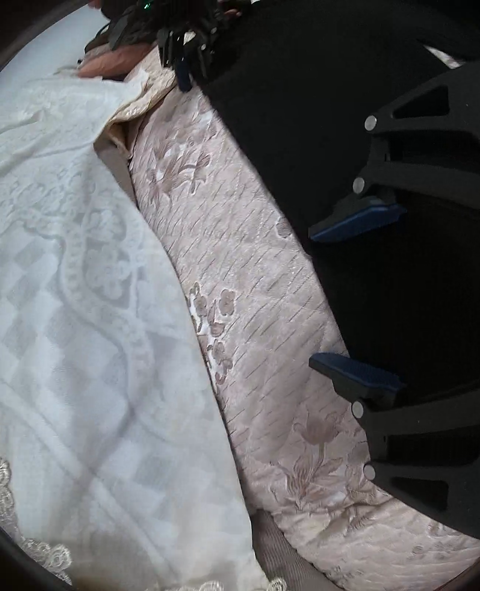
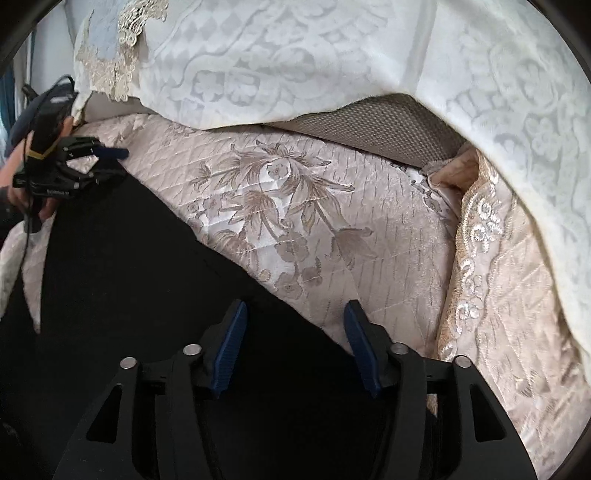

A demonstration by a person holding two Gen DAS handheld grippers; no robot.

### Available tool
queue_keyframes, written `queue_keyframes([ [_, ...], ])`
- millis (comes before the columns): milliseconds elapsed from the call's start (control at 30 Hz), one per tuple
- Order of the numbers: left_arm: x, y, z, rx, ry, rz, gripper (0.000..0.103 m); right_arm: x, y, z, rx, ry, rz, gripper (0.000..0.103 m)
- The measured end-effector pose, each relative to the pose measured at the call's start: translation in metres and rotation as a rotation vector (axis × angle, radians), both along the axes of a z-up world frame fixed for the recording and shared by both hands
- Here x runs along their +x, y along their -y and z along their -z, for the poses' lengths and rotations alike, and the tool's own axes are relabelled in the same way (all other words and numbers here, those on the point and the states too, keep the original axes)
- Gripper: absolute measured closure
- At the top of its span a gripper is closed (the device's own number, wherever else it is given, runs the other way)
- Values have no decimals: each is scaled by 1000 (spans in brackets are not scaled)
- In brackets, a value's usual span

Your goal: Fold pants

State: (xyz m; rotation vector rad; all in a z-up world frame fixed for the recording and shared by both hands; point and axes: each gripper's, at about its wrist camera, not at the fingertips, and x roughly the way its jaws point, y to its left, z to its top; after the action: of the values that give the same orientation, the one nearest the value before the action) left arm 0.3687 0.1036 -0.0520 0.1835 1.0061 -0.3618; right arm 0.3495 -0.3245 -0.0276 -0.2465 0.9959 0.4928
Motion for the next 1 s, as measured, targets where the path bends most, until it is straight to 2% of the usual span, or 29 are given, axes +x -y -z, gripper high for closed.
queue_keyframes([
  [133,-7,1,4,26,18,55,35,-2,3,0,25,-51,-38,46],
  [233,-7,5,9,50,24,59,35,-11,-4,5,-29,-49,-68,51],
  [267,-7,5,8,52,24,63,38,-11,-4,6,-39,-47,-66,60],
  [300,-7,6,8,45,21,73,48,-12,-5,5,-48,-40,-58,81],
  [333,-7,11,8,43,19,84,52,-12,-4,3,-41,-39,-53,93],
  [367,-10,15,7,49,21,100,66,-14,-4,1,-34,-39,-52,93],
  [433,-17,24,6,93,38,126,81,-21,-11,1,-84,-12,-67,94],
  [467,-20,29,6,101,38,136,93,-23,-14,0,-107,0,-67,95],
  [567,-26,35,1,138,61,105,95,-28,-16,-6,-125,28,-51,95],
  [733,-44,24,-28,98,116,15,95,-51,-14,-33,-123,104,-21,95],
  [1000,-125,21,-84,31,211,-51,95,-122,-20,-81,-71,221,-9,95],
])
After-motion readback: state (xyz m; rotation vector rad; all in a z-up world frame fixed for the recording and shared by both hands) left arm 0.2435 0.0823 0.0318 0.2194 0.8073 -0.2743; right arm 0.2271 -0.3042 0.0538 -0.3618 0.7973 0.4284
